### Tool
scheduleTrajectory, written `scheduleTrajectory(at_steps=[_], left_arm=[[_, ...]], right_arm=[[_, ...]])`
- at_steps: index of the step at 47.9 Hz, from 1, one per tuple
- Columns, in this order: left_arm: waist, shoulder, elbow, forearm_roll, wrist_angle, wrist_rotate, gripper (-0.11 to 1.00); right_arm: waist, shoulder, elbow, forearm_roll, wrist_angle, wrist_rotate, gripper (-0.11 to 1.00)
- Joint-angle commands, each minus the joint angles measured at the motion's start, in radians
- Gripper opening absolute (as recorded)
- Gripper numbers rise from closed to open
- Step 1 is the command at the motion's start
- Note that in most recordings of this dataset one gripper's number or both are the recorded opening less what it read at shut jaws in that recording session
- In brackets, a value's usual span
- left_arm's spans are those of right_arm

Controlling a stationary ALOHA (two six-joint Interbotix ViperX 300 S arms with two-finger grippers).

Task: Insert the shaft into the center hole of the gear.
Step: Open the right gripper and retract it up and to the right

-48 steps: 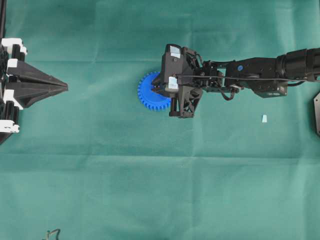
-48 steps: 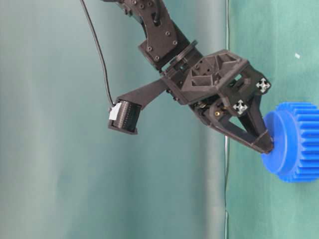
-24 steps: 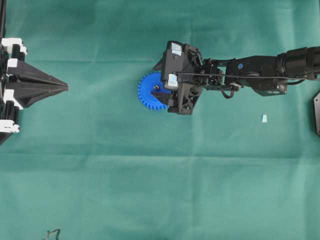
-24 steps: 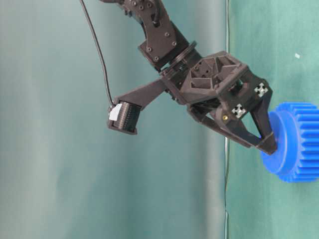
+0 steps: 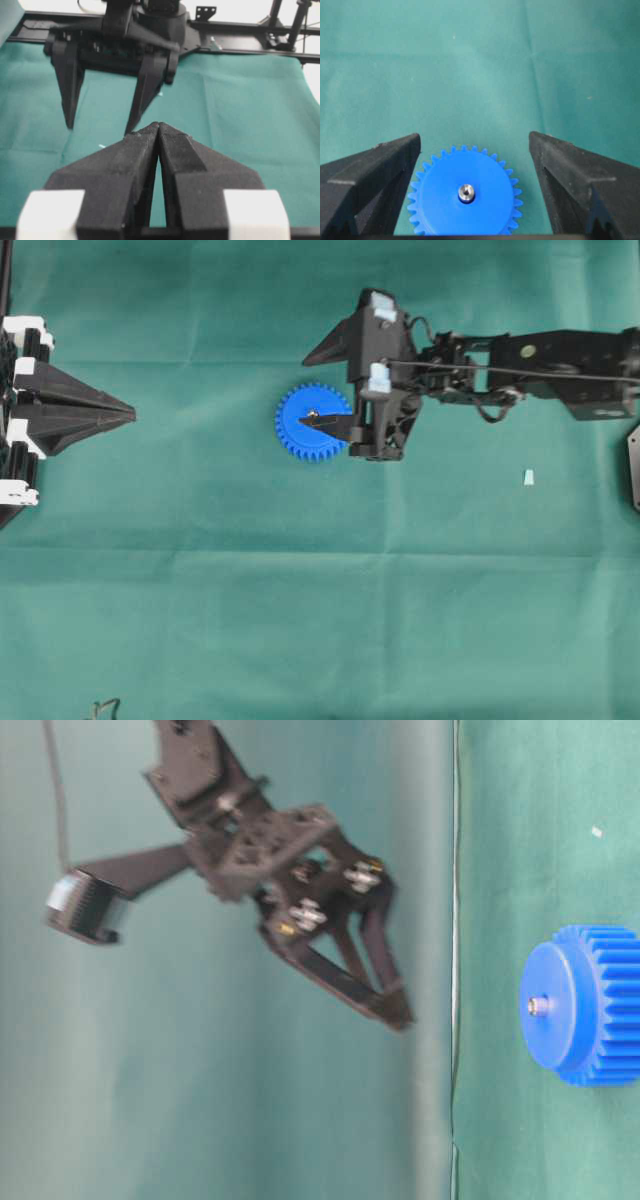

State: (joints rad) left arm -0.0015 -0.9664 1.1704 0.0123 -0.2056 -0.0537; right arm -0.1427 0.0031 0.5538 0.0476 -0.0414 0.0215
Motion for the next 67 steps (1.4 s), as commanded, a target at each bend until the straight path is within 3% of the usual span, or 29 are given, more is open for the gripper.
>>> scheduleTrajectory(at_steps=[1,19,54,67], left_arm=[[0.000,0.005,-0.026,0.003,-0.005,-0.005,0.00],[0.000,0.005,-0.026,0.003,0.000,-0.008,0.00],[0.000,0.005,-0.028,0.003,0.003,-0.009,0.00],[0.000,0.005,-0.026,0.003,0.003,-0.008,0.00]], right_arm=[[0.003,-0.046,0.000,-0.002,0.000,-0.002,0.94],[0.005,-0.115,0.035,-0.002,0.006,0.000,0.94],[0.005,-0.607,0.387,0.025,-0.034,0.014,0.93],[0.005,-0.673,0.448,0.031,-0.038,0.015,0.93]])
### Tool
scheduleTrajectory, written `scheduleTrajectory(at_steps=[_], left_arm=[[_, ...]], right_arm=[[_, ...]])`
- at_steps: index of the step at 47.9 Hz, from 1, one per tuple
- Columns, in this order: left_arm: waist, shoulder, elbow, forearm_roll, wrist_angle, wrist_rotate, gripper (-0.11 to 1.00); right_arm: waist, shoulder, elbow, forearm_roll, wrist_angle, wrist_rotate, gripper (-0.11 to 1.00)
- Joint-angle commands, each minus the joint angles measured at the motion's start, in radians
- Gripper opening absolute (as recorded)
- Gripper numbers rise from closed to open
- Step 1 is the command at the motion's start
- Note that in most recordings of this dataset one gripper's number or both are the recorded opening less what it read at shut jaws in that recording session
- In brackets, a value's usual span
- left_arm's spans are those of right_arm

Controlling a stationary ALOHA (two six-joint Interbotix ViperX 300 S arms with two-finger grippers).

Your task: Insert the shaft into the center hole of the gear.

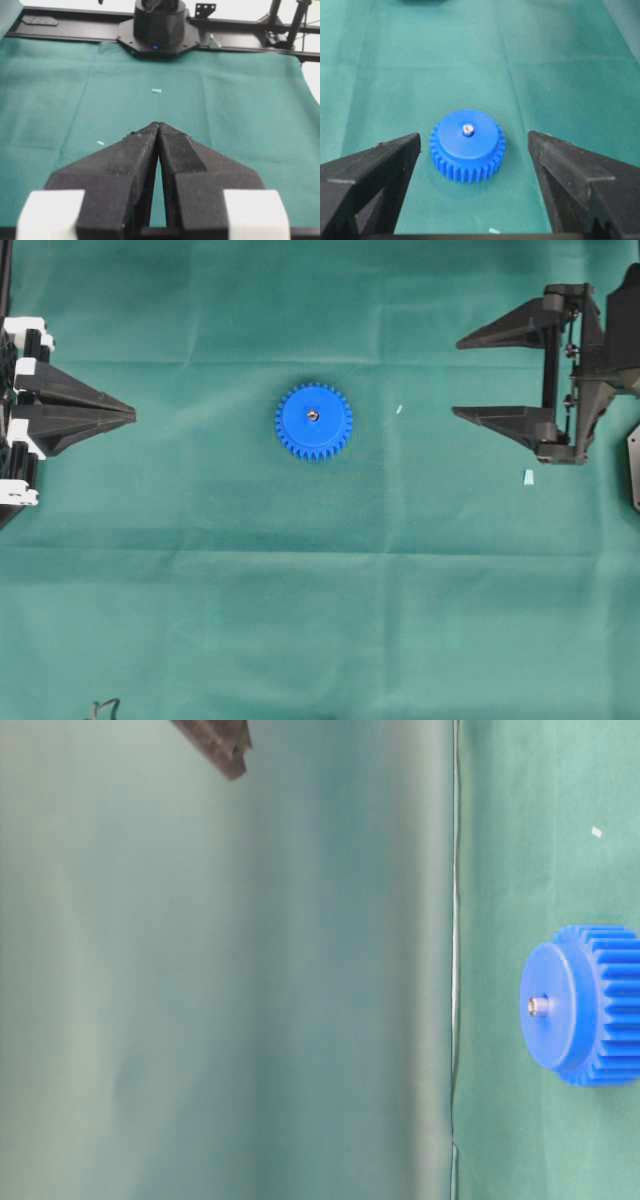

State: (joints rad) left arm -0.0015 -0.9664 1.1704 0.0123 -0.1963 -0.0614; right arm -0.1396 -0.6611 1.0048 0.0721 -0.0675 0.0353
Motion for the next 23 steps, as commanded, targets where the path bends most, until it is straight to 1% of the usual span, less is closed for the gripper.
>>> scheduleTrajectory(at_steps=[1,23], left_arm=[[0.000,0.005,-0.026,0.003,-0.006,0.000,0.00],[0.000,0.005,-0.026,0.003,-0.006,0.000,0.00]], right_arm=[[0.002,-0.011,-0.002,0.005,-0.012,0.000,0.93],[0.002,-0.006,-0.002,0.005,-0.014,0.000,0.93]])
